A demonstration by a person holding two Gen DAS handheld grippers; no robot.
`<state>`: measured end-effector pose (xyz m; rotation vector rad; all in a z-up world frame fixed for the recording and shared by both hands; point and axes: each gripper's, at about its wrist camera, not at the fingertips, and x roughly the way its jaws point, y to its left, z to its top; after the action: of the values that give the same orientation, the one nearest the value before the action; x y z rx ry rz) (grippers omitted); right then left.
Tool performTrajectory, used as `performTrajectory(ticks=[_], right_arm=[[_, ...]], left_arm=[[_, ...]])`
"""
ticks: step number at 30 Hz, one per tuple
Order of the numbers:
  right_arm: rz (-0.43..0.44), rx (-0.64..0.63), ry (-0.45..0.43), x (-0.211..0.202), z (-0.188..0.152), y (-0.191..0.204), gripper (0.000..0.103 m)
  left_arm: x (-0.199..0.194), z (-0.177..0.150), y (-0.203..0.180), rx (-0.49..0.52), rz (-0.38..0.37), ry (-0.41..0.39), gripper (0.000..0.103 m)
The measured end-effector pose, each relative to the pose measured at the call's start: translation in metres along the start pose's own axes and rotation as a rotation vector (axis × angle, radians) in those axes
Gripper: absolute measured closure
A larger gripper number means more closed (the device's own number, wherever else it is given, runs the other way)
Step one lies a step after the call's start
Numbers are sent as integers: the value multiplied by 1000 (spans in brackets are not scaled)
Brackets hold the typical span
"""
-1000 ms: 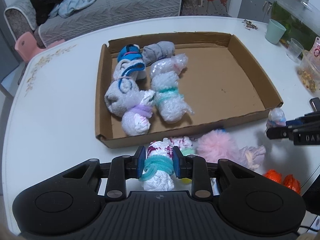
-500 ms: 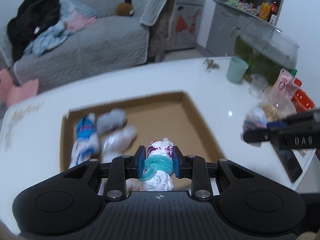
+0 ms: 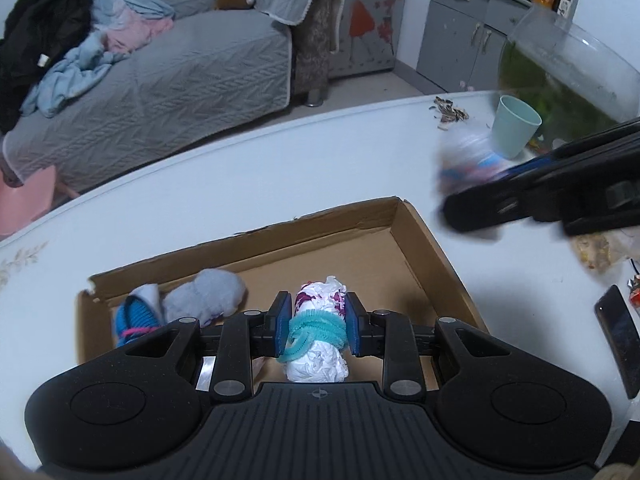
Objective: Organize objects
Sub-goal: 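Carry both held bundles into the box and open both grippers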
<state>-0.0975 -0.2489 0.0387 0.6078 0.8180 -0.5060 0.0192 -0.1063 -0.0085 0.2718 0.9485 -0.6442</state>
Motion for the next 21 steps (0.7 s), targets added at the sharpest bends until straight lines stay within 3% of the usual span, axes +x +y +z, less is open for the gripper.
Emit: performTrajectory(ticks=[4, 10, 15, 19, 21], right_arm=[[-13, -7, 89, 43, -1, 3, 80], [-47, 1, 177, 97, -3, 4, 80], [-65, 0, 194, 115, 1, 0, 78], [-59, 18, 194, 113, 0, -4, 77], [-65, 20, 187, 111, -1, -5, 73]], left_arm=[[33, 0, -5, 88, 46, 28, 69], [64, 4, 2, 115, 94, 34, 68], [75, 4, 6, 119, 123, 27, 64], [77, 2, 10, 97, 135, 11, 50], [76, 3, 11, 85, 130, 5, 48]])
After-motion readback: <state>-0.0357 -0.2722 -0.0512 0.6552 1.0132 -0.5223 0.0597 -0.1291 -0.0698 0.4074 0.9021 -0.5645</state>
